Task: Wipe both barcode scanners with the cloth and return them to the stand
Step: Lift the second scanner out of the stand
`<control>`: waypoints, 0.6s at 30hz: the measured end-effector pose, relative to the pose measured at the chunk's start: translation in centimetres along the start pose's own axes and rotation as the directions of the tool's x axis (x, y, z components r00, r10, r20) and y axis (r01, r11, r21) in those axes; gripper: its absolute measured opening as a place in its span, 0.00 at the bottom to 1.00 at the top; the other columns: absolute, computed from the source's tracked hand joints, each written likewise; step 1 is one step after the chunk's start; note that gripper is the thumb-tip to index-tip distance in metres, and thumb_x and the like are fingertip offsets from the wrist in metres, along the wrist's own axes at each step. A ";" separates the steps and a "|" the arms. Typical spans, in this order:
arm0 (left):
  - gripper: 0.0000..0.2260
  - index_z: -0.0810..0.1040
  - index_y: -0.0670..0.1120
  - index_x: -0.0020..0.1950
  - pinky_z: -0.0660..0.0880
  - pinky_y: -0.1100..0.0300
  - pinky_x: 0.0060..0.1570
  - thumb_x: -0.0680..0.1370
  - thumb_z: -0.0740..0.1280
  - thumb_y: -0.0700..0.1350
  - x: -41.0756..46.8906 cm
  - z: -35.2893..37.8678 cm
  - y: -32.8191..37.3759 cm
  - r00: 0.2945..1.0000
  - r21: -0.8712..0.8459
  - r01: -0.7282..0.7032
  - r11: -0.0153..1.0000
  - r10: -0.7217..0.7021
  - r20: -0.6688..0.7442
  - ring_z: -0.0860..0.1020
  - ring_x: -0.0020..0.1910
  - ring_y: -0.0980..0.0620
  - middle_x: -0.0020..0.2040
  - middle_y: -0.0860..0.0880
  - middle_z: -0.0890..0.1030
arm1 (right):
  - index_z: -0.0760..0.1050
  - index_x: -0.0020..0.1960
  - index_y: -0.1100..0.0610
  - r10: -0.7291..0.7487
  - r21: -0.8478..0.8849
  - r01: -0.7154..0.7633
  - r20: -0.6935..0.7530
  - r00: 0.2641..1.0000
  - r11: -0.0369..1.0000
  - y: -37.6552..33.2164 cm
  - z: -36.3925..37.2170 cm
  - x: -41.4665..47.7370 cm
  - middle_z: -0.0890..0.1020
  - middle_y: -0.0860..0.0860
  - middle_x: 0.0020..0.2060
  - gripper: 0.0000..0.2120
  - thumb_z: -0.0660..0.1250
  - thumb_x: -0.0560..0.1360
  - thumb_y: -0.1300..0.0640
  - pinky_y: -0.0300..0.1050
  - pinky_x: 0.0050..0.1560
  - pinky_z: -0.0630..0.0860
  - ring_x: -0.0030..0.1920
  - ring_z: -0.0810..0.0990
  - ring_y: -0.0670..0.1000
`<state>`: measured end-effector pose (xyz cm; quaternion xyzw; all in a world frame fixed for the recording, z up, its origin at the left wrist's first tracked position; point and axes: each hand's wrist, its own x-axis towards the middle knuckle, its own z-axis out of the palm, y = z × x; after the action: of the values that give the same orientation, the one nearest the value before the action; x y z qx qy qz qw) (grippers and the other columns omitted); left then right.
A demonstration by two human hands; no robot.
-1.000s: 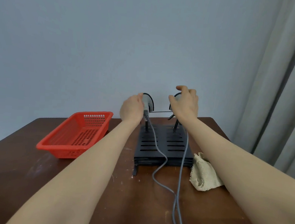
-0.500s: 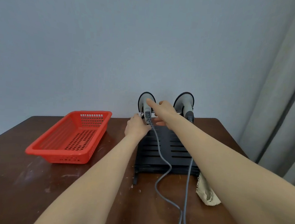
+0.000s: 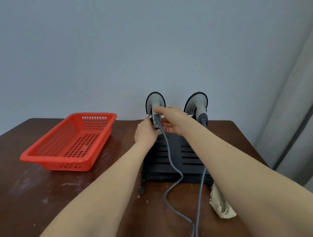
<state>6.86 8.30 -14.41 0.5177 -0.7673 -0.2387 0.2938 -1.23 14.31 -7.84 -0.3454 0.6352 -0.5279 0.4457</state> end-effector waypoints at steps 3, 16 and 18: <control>0.12 0.72 0.39 0.56 0.71 0.53 0.43 0.76 0.66 0.44 0.1 0.1 -0.1 1.000 -0.025 -0.022 0.999 0.022 0.000 0.76 0.54 0.41 0.54 0.41 0.79 | 0.76 0.56 0.62 -0.009 -0.004 0.009 -0.021 1.000 1.000 0.2 0.4 0.3 0.80 0.56 0.45 0.22 0.69 0.73 0.45 0.42 0.38 0.75 0.41 0.79 0.53; 0.09 0.73 0.40 0.52 0.74 0.54 0.41 0.76 0.61 0.44 0.6 0.9 -0.6 0.997 -0.065 -0.070 0.995 0.070 0.008 0.77 0.49 0.41 0.48 0.43 0.78 | 0.70 0.66 0.58 -0.078 0.179 0.111 -0.181 0.980 0.978 0.8 2.0 0.7 0.81 0.58 0.54 0.31 0.75 0.67 0.50 0.49 0.45 0.81 0.51 0.82 0.57; 0.09 0.73 0.40 0.53 0.75 0.53 0.44 0.76 0.62 0.43 0.6 0.9 -0.5 0.998 -0.078 -0.063 0.995 0.063 0.001 0.77 0.50 0.41 0.50 0.41 0.79 | 0.68 0.68 0.58 -0.102 0.211 0.134 -0.156 0.982 0.968 0.3 1.8 0.4 0.81 0.59 0.52 0.31 0.74 0.69 0.51 0.53 0.52 0.81 0.48 0.83 0.56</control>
<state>6.38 7.67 -15.27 0.4809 -0.7738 -0.2600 0.3200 0.28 13.32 -8.31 -0.2920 0.5814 -0.6443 0.4019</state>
